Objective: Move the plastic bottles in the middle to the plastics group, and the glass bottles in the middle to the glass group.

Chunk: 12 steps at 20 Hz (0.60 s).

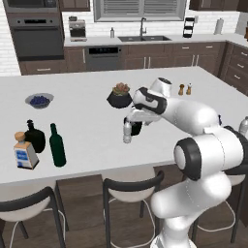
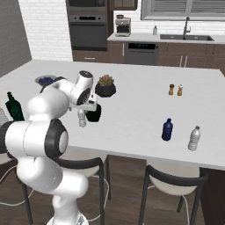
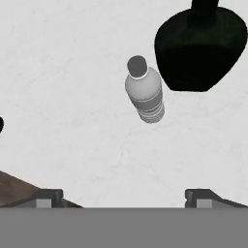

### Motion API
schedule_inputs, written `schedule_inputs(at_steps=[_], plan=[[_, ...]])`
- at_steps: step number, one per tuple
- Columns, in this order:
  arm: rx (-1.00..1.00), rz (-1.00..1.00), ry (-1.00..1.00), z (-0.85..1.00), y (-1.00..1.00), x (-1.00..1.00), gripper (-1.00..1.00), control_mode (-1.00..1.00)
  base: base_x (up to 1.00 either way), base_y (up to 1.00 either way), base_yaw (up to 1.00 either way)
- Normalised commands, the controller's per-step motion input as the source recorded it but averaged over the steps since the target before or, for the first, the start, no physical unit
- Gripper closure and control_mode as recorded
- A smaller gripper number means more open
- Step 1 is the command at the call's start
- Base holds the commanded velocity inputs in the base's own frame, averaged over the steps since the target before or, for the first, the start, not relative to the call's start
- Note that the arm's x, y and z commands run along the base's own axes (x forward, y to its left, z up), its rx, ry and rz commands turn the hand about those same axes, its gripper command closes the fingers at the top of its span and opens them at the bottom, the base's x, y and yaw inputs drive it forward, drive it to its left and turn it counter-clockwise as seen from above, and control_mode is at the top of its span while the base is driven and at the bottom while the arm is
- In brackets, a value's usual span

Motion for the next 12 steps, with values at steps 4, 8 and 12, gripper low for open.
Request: schedule_inputs(at_steps=[4,8,12], plan=[[-0.02,-0.07,0.0,-0.01,0.42,0.39,-1.0,-1.0,0.0,0.0,0.0],[-0.15,-0.13,0.0,-0.05,0.13,0.35,-1.0,-1.0,0.0,0.0,0.0],[-0.03,-0.15,0.04,-0.18,-0.12,0.33,-1.0,-1.0,0.0,0.0,0.0]])
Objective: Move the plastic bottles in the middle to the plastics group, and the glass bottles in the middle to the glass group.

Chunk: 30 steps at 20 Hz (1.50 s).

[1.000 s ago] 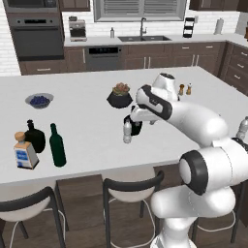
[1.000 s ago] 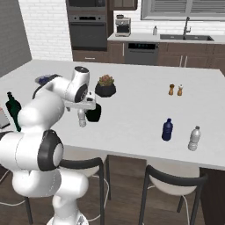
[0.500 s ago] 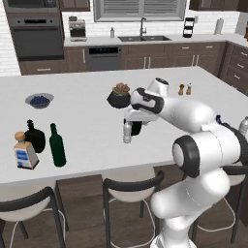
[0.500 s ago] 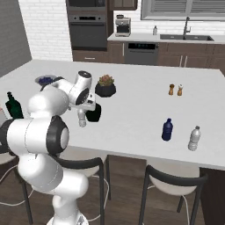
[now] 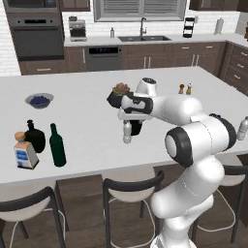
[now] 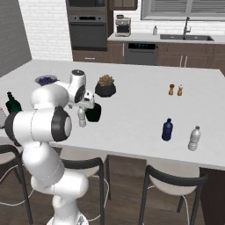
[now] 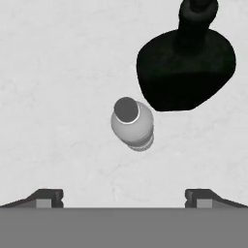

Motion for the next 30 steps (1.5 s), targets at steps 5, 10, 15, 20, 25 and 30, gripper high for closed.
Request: schedule_inputs(at_steps=[5,10,15,20,25,30], plan=[[-0.03,-0.22,0.1,-0.28,0.0,0.11,-1.0,-1.0,0.0,0.0,0.0],[0.04,-0.18,0.05,-0.04,-0.01,0.27,-1.0,-1.0,0.0,0.0,0.0],[0.0,-0.15,0.0,-0.01,0.0,0.16,-1.0,-1.0,0.0,0.0,0.0],[0.01,-0.13,0.0,-0.11,0.02,0.12,-1.0,-1.0,0.0,0.0,0.0],[0.05,-0.09,0.0,-0.07,0.0,0.03,-1.0,-1.0,0.0,0.0,0.0],[0.11,-0.02,0.0,-0.01,0.0,0.03,-1.0,-1.0,0.0,0.0,0.0]])
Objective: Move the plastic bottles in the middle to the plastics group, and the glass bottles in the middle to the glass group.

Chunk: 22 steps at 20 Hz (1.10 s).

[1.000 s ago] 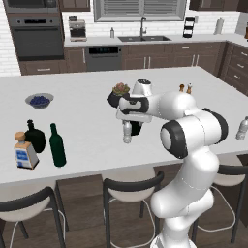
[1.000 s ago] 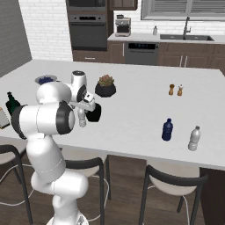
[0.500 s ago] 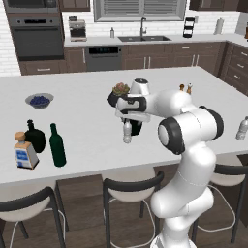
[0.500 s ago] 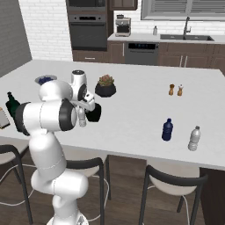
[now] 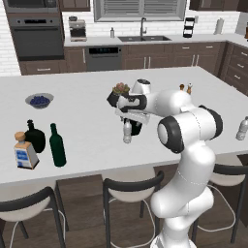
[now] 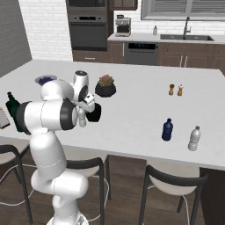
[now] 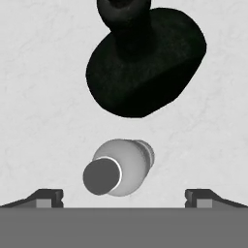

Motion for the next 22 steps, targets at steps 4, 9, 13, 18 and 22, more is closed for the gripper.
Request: schedule_inputs(at_steps=[4,9,13,18,22], plan=[[0.07,-0.01,0.0,-0.02,0.01,0.07,-1.0,-1.0,0.0,0.0,0.0],[0.01,0.0,0.0,-0.03,0.05,0.1,-1.0,-1.0,0.0,0.0,0.0],[0.0,0.0,0.0,-0.02,0.13,0.14,-1.0,-1.0,0.0,0.0,0.0],[0.0,0.0,0.0,-0.06,0.14,0.06,-1.0,-1.0,0.0,0.0,0.0],[-0.01,-0.01,0.0,-0.13,0.0,0.06,-1.0,-1.0,0.0,0.0,0.0]])
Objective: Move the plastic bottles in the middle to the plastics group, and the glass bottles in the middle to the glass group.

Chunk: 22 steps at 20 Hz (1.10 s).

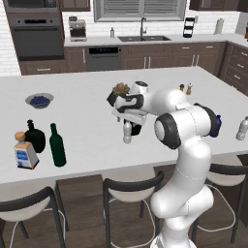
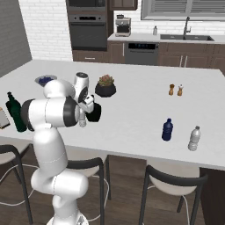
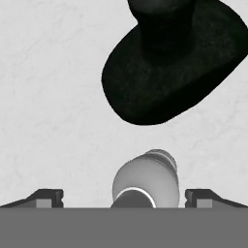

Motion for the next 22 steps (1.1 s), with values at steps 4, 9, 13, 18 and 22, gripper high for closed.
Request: schedule_inputs(at_steps=[4,9,13,18,22], plan=[[-0.06,-0.01,0.0,-0.14,-0.02,0.0,-1.0,-1.0,0.0,0.0,0.0],[-0.05,0.0,0.0,-0.07,-0.15,0.0,-1.0,-1.0,0.0,0.0,0.0],[-0.01,0.0,0.0,-0.05,-0.02,0.0,1.0,-1.0,0.0,0.0,0.0],[0.0,0.0,0.0,-0.02,-0.07,0.0,1.0,-1.0,0.0,0.0,0.0],[0.01,0.0,0.0,0.04,-0.23,-0.24,1.0,-1.0,0.0,0.0,0.0]])
